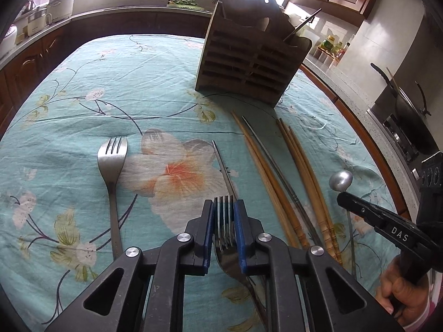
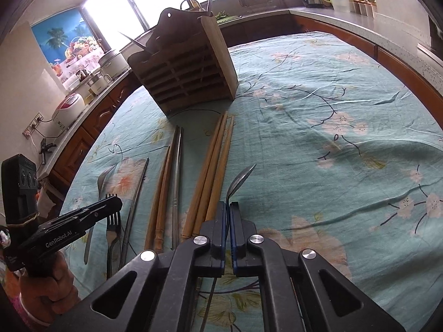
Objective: Organize utensils
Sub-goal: 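Lift the fork and spoon and carry both over the wooden holder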
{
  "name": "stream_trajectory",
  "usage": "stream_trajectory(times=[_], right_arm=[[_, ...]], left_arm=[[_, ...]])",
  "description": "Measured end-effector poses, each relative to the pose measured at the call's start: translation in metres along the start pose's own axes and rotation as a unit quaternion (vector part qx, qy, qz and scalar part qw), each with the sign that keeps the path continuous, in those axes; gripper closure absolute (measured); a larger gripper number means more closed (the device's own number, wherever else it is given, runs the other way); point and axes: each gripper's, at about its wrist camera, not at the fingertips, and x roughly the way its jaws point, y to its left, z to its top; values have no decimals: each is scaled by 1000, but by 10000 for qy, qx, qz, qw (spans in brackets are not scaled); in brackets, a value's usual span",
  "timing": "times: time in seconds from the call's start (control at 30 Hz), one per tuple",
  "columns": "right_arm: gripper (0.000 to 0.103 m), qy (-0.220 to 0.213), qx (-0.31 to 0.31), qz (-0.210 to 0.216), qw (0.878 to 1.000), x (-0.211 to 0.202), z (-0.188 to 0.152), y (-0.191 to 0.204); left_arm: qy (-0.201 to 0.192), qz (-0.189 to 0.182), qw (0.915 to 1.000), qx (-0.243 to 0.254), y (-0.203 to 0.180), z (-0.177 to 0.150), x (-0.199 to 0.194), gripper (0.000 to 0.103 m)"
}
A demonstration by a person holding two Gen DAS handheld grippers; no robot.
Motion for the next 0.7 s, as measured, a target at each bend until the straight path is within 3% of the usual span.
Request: stream_trajectory(times=[0.1, 0.3, 0.7], right_arm=[[101, -117, -30, 80, 9999, -9, 3, 4], [101, -364, 1, 294, 9989, -28, 11, 12], [101, -954, -113, 316, 9949, -68, 27, 24]], left_arm=[[-94, -59, 9999, -21, 3, -1, -11, 102], [-426, -174, 9989, 51, 3, 2, -41, 102], [-1213, -282, 9921, 135, 8, 6, -109, 103]])
